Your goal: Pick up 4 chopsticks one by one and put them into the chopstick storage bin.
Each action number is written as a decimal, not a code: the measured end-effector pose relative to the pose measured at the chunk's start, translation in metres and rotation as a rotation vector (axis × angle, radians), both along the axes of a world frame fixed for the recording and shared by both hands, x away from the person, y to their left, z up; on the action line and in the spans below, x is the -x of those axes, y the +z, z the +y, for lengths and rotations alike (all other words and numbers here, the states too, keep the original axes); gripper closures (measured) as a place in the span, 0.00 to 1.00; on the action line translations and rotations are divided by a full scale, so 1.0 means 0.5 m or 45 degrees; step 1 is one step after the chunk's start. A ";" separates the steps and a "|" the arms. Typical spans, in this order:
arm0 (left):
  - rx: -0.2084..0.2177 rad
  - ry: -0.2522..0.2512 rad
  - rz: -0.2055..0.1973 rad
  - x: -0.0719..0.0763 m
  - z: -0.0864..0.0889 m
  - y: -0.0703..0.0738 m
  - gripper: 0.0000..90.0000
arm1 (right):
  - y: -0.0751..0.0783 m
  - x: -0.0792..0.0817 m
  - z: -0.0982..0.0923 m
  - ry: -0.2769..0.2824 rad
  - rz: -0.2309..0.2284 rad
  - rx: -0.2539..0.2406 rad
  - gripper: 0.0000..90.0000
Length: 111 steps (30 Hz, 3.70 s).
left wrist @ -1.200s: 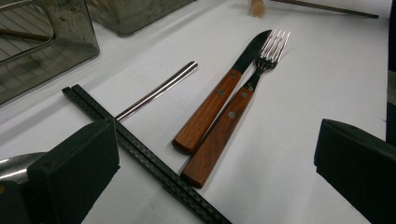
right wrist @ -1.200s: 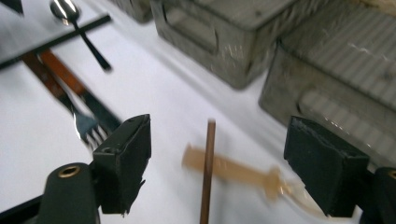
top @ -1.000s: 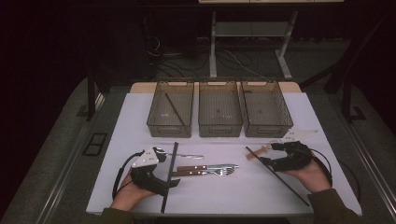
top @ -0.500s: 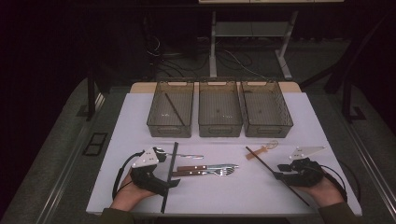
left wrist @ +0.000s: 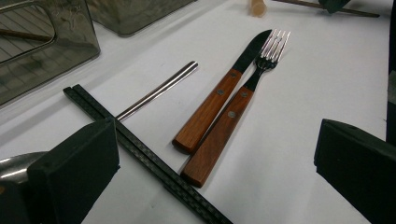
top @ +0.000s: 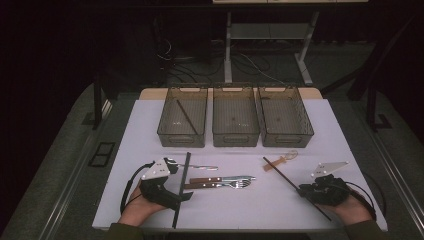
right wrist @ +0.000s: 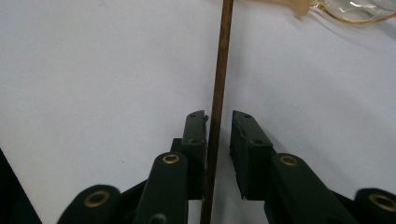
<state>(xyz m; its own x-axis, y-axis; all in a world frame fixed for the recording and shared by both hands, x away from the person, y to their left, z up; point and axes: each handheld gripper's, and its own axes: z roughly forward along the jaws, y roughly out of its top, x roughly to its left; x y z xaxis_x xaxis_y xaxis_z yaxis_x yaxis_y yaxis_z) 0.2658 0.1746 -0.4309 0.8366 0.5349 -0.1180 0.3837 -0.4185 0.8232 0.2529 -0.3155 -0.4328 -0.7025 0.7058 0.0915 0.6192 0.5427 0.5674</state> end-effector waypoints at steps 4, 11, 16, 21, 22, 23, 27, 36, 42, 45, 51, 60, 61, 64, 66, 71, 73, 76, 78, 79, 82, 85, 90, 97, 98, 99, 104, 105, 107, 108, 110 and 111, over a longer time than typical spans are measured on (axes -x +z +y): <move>0.000 -0.001 0.000 0.000 0.000 0.000 0.00 | -0.004 0.000 0.002 0.009 0.013 0.011 0.88; -0.003 -0.001 0.001 0.000 -0.001 0.000 0.00 | -0.006 -0.001 0.007 0.021 0.010 0.039 0.93; -0.005 -0.002 0.001 0.000 -0.001 0.000 0.00 | -0.005 -0.001 0.007 0.020 0.006 0.039 0.95; -0.006 -0.005 0.002 -0.001 -0.001 0.000 0.00 | 0.000 -0.001 0.003 0.006 0.005 0.001 0.95; -0.009 -0.007 0.003 -0.001 -0.001 -0.001 0.00 | 0.002 -0.002 0.001 0.005 -0.005 -0.009 0.95; -0.010 -0.007 0.003 -0.001 -0.001 0.000 0.00 | 0.004 -0.002 0.000 0.002 -0.013 -0.014 0.95; -0.008 -0.006 0.005 -0.001 -0.001 -0.001 0.00 | 0.010 -0.006 -0.004 -0.004 -0.044 -0.049 0.95; -0.001 -0.004 0.007 -0.002 -0.001 -0.002 0.00 | 0.025 -0.019 0.000 -0.004 -0.072 -0.146 0.95; -0.005 -0.007 0.005 -0.003 -0.001 -0.001 0.00 | 0.037 -0.033 0.010 -0.006 -0.099 -0.183 0.95; -0.008 -0.012 0.006 -0.004 0.000 -0.002 0.00 | 0.046 -0.042 0.018 -0.001 -0.124 -0.210 0.95; 0.003 -0.009 0.010 -0.003 -0.001 -0.002 0.00 | 0.056 -0.059 0.040 0.007 -0.152 -0.240 0.95; 0.005 -0.004 0.011 -0.003 -0.002 -0.003 0.00 | 0.077 -0.088 0.055 -0.023 -0.188 -0.338 0.95; 0.003 -0.004 0.013 -0.003 -0.002 -0.003 0.00 | 0.078 -0.092 0.058 -0.024 -0.195 -0.348 0.95; 0.007 -0.003 0.014 -0.003 -0.002 -0.003 0.00 | 0.083 -0.104 0.068 -0.025 -0.210 -0.365 0.95; 0.010 -0.003 0.015 -0.003 -0.002 -0.003 0.00 | 0.085 -0.111 0.076 -0.019 -0.219 -0.375 0.95; 0.016 -0.001 0.014 -0.002 -0.003 -0.003 0.00 | 0.088 -0.127 0.099 -0.011 -0.228 -0.397 0.95; 0.018 -0.002 0.014 -0.002 -0.003 -0.003 0.00 | 0.089 -0.134 0.108 -0.012 -0.234 -0.405 0.95; 0.019 0.001 0.016 -0.003 -0.002 -0.004 0.00 | 0.090 -0.147 0.123 -0.012 -0.247 -0.424 0.95; 0.021 0.005 0.018 -0.003 -0.001 -0.004 0.00 | 0.091 -0.156 0.134 -0.020 -0.249 -0.439 0.95; 0.022 0.005 0.017 -0.003 -0.001 -0.004 0.00 | 0.092 -0.160 0.139 -0.024 -0.256 -0.443 0.95; 0.036 0.010 0.010 -0.003 -0.001 -0.005 0.00 | 0.097 -0.174 0.152 -0.046 -0.267 -0.478 0.95; 0.036 0.010 0.005 -0.005 -0.001 -0.006 0.00 | 0.101 -0.188 0.168 -0.047 -0.274 -0.509 0.95; 0.036 0.001 0.006 -0.007 -0.002 -0.007 0.00 | 0.106 -0.210 0.206 -0.043 -0.269 -0.500 0.95; 0.039 -0.003 0.006 -0.005 -0.003 -0.006 0.00 | 0.128 -0.236 0.256 -0.022 -0.285 -0.489 0.95; 0.039 -0.004 0.006 -0.005 -0.003 -0.006 0.00 | 0.131 -0.239 0.263 -0.022 -0.283 -0.495 0.95; 0.040 -0.006 0.007 -0.006 -0.003 -0.006 0.00 | 0.134 -0.242 0.269 -0.023 -0.280 -0.499 0.95; 0.038 -0.009 0.006 -0.005 -0.004 -0.005 0.00 | 0.148 -0.263 0.301 -0.032 -0.289 -0.518 0.95; 0.039 -0.010 0.006 -0.005 -0.004 -0.005 0.00 | 0.151 -0.267 0.307 -0.028 -0.295 -0.515 0.95; 0.040 -0.010 0.006 -0.005 -0.004 -0.005 0.00 | 0.157 -0.275 0.319 -0.034 -0.291 -0.535 0.95; 0.039 -0.011 0.006 -0.005 -0.003 -0.005 0.00 | 0.160 -0.280 0.324 -0.036 -0.290 -0.540 0.95; 0.043 -0.006 0.009 -0.005 -0.003 -0.005 0.00 | 0.166 -0.288 0.335 -0.036 -0.301 -0.546 0.95; 0.043 -0.006 0.010 -0.005 -0.002 -0.004 0.00 | 0.168 -0.292 0.340 -0.042 -0.295 -0.557 0.95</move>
